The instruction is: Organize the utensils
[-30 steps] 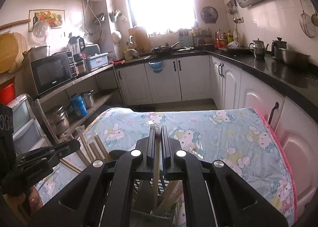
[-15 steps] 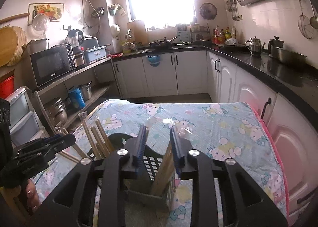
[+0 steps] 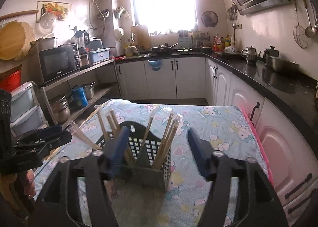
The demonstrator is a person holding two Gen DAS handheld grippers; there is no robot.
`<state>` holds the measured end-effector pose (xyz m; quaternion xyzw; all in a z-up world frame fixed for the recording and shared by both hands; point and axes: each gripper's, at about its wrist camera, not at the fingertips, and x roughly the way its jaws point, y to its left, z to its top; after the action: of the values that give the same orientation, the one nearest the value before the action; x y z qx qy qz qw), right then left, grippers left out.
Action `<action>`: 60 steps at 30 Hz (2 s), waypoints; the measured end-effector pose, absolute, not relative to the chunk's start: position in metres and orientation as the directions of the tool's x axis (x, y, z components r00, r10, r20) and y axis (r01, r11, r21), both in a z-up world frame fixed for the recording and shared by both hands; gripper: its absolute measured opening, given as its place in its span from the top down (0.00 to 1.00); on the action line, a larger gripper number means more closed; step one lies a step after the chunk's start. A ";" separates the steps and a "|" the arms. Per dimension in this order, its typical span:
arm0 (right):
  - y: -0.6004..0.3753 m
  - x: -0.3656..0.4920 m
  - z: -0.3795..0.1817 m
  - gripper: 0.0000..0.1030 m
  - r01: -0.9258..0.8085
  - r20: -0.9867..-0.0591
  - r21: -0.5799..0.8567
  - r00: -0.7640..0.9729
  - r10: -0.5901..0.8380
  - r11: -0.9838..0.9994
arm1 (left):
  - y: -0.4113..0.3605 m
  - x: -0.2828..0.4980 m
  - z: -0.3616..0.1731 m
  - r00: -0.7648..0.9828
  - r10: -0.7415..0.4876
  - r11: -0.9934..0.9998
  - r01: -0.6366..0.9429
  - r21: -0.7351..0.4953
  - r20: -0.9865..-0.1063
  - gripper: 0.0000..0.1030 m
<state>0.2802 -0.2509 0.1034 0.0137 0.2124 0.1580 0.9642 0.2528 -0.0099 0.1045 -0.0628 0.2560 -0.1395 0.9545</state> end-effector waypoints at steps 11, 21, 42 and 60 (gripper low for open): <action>-0.250 0.224 0.090 0.08 -0.312 -0.401 0.084 0.859 0.319 0.946 | -0.010 0.210 0.082 0.823 -0.281 0.960 0.230 -0.163 -0.493 0.11; -0.250 0.189 0.051 0.07 -0.307 -0.446 0.097 0.837 0.317 0.947 | -0.012 0.178 0.052 0.808 -0.291 0.956 0.228 -0.183 -0.512 0.11; -0.248 0.153 -0.017 0.06 -0.246 -0.387 0.059 0.888 0.250 0.967 | -0.016 0.149 0.000 0.856 -0.253 0.965 0.192 -0.177 -0.450 0.11; -0.245 0.140 -0.029 0.06 -0.184 -0.253 0.001 0.951 0.179 0.983 | -0.014 0.144 -0.012 0.895 -0.182 0.981 0.136 -0.140 -0.407 0.11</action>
<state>0.1403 -0.2449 -0.0289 -0.0112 0.1271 0.0919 0.9876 0.1439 -0.0142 -0.0123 -0.0540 0.2140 -0.0817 0.9719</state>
